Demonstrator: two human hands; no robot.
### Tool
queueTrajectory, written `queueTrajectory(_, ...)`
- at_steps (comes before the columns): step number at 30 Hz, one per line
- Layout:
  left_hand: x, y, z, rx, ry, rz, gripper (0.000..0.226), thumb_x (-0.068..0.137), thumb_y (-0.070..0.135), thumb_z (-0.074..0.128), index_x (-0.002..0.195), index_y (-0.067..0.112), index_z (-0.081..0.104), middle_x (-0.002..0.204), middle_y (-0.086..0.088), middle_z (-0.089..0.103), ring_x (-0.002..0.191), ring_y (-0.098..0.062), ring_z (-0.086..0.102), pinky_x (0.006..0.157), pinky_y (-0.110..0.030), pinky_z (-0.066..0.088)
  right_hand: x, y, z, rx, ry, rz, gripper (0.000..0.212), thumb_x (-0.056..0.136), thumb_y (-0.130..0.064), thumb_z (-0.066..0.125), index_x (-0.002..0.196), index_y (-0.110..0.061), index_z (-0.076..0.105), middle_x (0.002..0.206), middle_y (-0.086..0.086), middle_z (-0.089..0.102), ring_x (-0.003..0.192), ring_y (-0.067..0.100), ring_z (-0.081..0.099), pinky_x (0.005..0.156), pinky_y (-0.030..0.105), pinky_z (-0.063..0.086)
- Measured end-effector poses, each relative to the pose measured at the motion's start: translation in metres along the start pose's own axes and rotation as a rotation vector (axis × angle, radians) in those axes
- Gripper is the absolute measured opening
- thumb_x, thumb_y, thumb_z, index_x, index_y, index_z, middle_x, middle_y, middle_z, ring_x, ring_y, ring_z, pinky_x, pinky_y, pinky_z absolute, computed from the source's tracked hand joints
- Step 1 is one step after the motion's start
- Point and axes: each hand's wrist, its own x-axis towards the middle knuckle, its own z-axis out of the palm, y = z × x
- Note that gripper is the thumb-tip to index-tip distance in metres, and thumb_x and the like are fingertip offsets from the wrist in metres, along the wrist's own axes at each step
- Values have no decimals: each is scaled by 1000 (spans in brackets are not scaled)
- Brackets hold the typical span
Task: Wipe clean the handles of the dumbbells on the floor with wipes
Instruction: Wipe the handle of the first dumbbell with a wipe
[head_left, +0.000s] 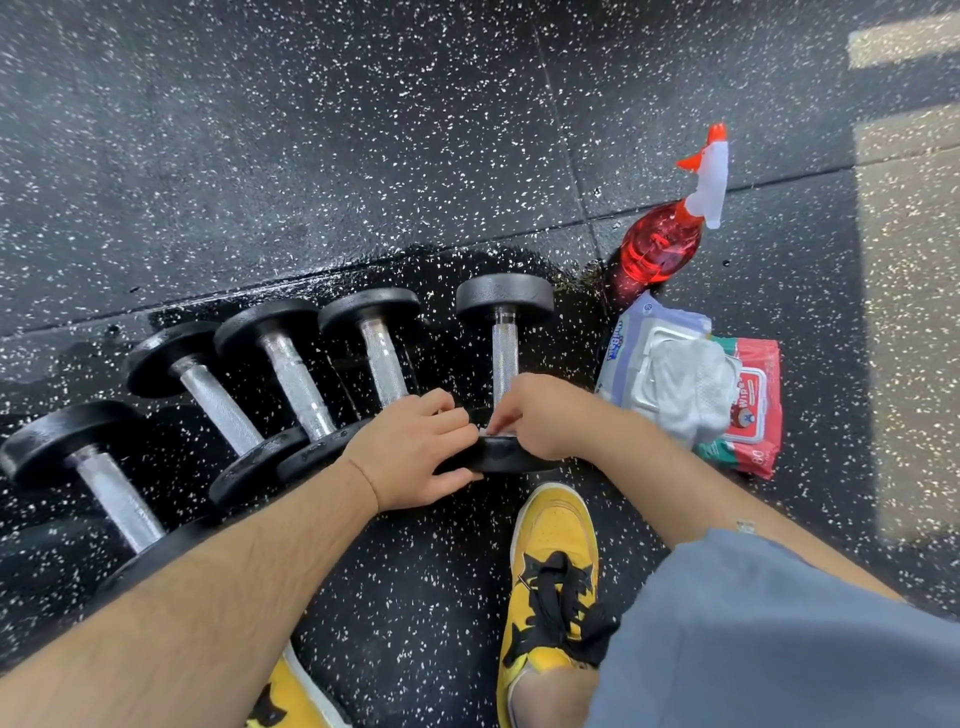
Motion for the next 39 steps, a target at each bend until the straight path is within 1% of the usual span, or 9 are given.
queueTrajectory(2, 1, 0, 0, 4, -7, 3, 34, 92, 50, 64, 98, 16, 66, 88, 6, 60, 93, -23, 52, 70, -40, 53, -5, 7, -6, 11, -15, 22, 42, 93, -4, 51, 105, -32, 78, 93, -13, 68, 84, 11, 63, 73, 23, 53)
queueTrajectory(6, 1, 0, 0, 8, -3, 4, 34, 93, 50, 62, 97, 17, 65, 89, 6, 60, 94, -23, 52, 69, -40, 53, -9, 25, -10, 121, -5, 64, 28, 95, -11, 59, 98, -29, 80, 101, -10, 75, 94, 11, 68, 89, 29, 55)
queueTrajectory(9, 0, 0, 1, 14, 8, 6, 34, 92, 49, 64, 96, 16, 66, 88, 6, 60, 93, -24, 53, 68, -40, 53, -2, 20, -3, 151, 20, 54, 31, 95, -9, 59, 88, -33, 77, 89, -16, 71, 89, 11, 67, 80, 26, 54)
queueTrajectory(12, 0, 0, 1, 2, 7, 1, 33, 92, 49, 64, 97, 16, 66, 88, 6, 60, 93, -24, 53, 69, -41, 53, 0, 18, 0, 157, 23, 59, 40, 92, -4, 53, 83, -36, 75, 93, -14, 72, 90, 12, 67, 78, 27, 56)
queueTrajectory(17, -1, -1, 0, 7, 7, 8, 34, 92, 49, 65, 99, 16, 67, 90, 6, 61, 95, -23, 52, 70, -40, 54, -9, 31, -5, 210, 49, 86, 31, 91, -5, 57, 87, -29, 78, 102, -6, 75, 97, 14, 68, 92, 34, 56)
queueTrajectory(23, 0, -1, -1, -2, -10, 9, 37, 94, 51, 58, 97, 15, 67, 89, 5, 61, 93, -24, 53, 71, -41, 54, -6, 37, -3, 104, 41, 107, 32, 95, -3, 54, 97, -24, 78, 105, -7, 72, 96, 15, 66, 81, 25, 53)
queueTrajectory(29, 0, 0, -1, 2, -2, 10, 35, 93, 49, 61, 96, 15, 67, 88, 5, 60, 92, -24, 53, 71, -41, 53, -9, 39, -5, 188, 42, 65, 25, 95, -9, 60, 95, -26, 79, 99, -11, 71, 91, 9, 65, 78, 20, 48)
queueTrajectory(33, 0, 0, 0, 2, 2, 10, 34, 93, 49, 63, 95, 15, 66, 88, 5, 60, 92, -24, 52, 71, -41, 53, -7, 31, -5, 136, 35, 34, 25, 94, -9, 60, 99, -24, 80, 94, -12, 72, 87, 8, 65, 75, 21, 50)
queueTrajectory(39, -1, -1, 1, 6, -5, 9, 34, 93, 49, 62, 96, 15, 66, 88, 5, 60, 93, -24, 51, 72, -41, 53, -8, 25, -7, 158, 18, 34, 30, 93, -8, 57, 96, -26, 80, 101, -9, 73, 94, 13, 67, 85, 32, 57)
